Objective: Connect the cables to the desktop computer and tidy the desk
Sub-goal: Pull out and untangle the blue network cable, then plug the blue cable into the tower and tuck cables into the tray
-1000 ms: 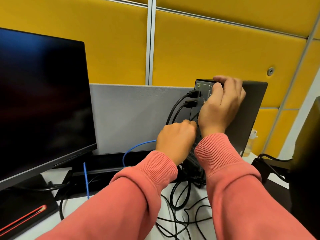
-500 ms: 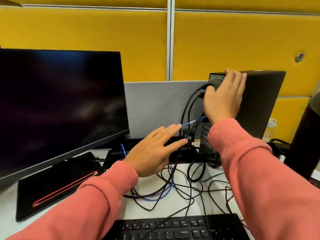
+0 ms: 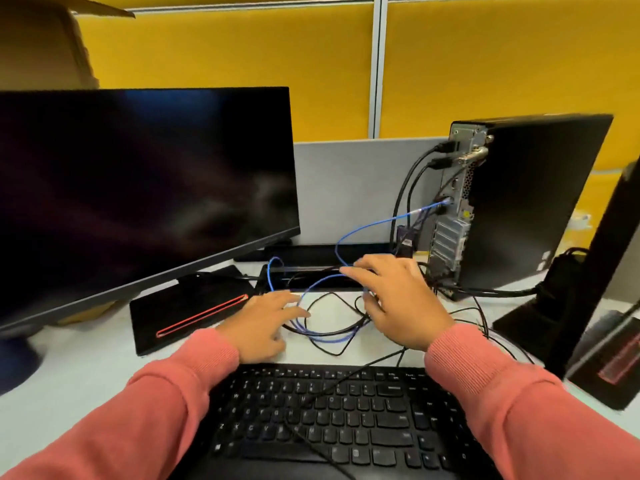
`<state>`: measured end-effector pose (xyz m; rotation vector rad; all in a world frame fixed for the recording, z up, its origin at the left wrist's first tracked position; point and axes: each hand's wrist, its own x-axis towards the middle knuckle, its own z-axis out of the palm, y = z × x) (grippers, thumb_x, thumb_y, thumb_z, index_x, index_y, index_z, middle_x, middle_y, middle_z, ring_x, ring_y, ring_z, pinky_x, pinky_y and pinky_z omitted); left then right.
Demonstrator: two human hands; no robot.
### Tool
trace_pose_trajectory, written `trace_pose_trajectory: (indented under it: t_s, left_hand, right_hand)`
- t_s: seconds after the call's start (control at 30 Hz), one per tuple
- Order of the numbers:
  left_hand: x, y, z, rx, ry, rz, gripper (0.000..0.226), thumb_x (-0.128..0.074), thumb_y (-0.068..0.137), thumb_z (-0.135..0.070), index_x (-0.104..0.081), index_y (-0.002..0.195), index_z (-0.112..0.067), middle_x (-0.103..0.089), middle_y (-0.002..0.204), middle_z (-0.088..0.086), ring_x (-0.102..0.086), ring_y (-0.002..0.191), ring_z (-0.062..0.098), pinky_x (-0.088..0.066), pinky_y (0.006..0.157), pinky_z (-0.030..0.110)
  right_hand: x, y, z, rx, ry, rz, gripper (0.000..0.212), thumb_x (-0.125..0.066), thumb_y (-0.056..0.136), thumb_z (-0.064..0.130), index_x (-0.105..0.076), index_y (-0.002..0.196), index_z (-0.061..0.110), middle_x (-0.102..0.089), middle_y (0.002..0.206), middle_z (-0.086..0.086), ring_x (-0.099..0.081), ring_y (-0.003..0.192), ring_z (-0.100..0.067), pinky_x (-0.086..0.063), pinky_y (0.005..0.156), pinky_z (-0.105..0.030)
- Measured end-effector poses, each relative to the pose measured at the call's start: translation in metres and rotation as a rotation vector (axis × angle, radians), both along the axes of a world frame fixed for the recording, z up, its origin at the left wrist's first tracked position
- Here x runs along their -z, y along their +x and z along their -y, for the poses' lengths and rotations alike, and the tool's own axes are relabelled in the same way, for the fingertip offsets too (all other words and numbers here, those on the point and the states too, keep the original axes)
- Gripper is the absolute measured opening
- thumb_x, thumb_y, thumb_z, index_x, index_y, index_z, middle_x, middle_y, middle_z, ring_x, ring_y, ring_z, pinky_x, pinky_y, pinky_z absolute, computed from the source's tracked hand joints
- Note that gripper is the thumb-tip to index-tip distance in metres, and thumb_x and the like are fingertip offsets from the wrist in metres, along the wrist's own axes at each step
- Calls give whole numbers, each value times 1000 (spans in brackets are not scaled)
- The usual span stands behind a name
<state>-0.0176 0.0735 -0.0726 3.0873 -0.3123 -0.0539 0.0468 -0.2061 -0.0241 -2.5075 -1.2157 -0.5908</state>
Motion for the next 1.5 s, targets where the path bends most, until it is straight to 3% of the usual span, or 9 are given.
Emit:
trace_pose_trajectory:
  t_s: [0.17, 0.3, 0.5, 0.63, 0.8, 1.0, 1.2, 1.33, 1.5]
  left_hand:
    - [10, 8, -2, 53, 2, 81, 38, -50, 103, -40, -50, 141, -42, -49, 142, -16, -30, 144, 9, -21, 122, 38]
    - [15, 26, -5, 61, -1, 211, 23, -54, 102, -39, -64, 123, -38, -60, 121, -16, -47, 123, 10, -34, 110, 37]
    - [23, 65, -4, -106, -141, 311, 20, -44, 105, -40, -59, 99, -29, -62, 98, -9, -56, 104, 19, -44, 88, 39]
    - [34, 89, -10, -164, -222, 294, 20, -42, 107, -42, -58, 103, -30, -60, 101, -7, -55, 105, 20, -46, 86, 39]
    - [44, 114, -15, -148, -269, 298, 24, -42, 107, -38, -63, 108, -28, -67, 101, -5, -58, 102, 20, -48, 87, 41]
    - [48, 130, -15, -178, -291, 316, 23, -43, 106, -39, -62, 100, -27, -67, 95, -5, -62, 97, 22, -50, 83, 41]
    - [40, 116, -19, -34, -528, 284, 35, -65, 97, -22, -64, 131, -30, -58, 140, -12, -46, 138, 10, -34, 117, 28]
    - [33, 105, -14, 17, -359, 169, 57, -62, 99, -36, -42, 152, -40, -35, 160, -17, -17, 153, 6, -18, 124, 34]
    - [38, 118, -5, 29, -128, 213, 41, -40, 107, -43, -46, 147, -46, -60, 128, -18, -50, 122, 13, -37, 104, 43]
  right_hand:
    - [18, 2, -3, 36, -480, 35, 34, -36, 104, 30, -60, 129, 31, -63, 113, 8, -60, 114, -17, -8, 122, -52]
    - [13, 9, -7, 96, -612, 116, 26, -42, 97, 14, -63, 105, 26, -65, 101, 3, -63, 92, -23, -28, 108, -44]
    - [6, 33, -32, 131, -645, -97, 45, -50, 96, 13, -49, 138, 31, -53, 129, 0, -61, 109, -28, -43, 90, -40]
    - [16, 49, -53, 194, -532, -75, 55, -52, 93, 2, -33, 138, 28, -35, 132, -8, -55, 88, -32, -44, 62, -41]
    - [34, 77, -77, 165, -766, -33, 29, -51, 96, 5, -56, 124, 14, -47, 119, -9, -57, 108, -34, -47, 67, -41]
    - [34, 109, -87, 241, -811, 1, 30, -44, 100, 5, -61, 122, 12, -58, 123, -9, -62, 113, -35, -43, 74, -41]
    - [19, 130, -88, 335, -846, 46, 31, -42, 100, 3, -62, 121, 9, -62, 119, -11, -64, 109, -36, -46, 73, -41]
    - [21, 145, -85, 386, -871, 25, 31, -41, 102, 5, -60, 126, 11, -61, 121, -9, -63, 110, -34, -44, 74, -42]
    - [18, 149, -87, 365, -871, -47, 28, -44, 101, 5, -59, 124, 8, -60, 116, -10, -64, 104, -33, -47, 75, -41]
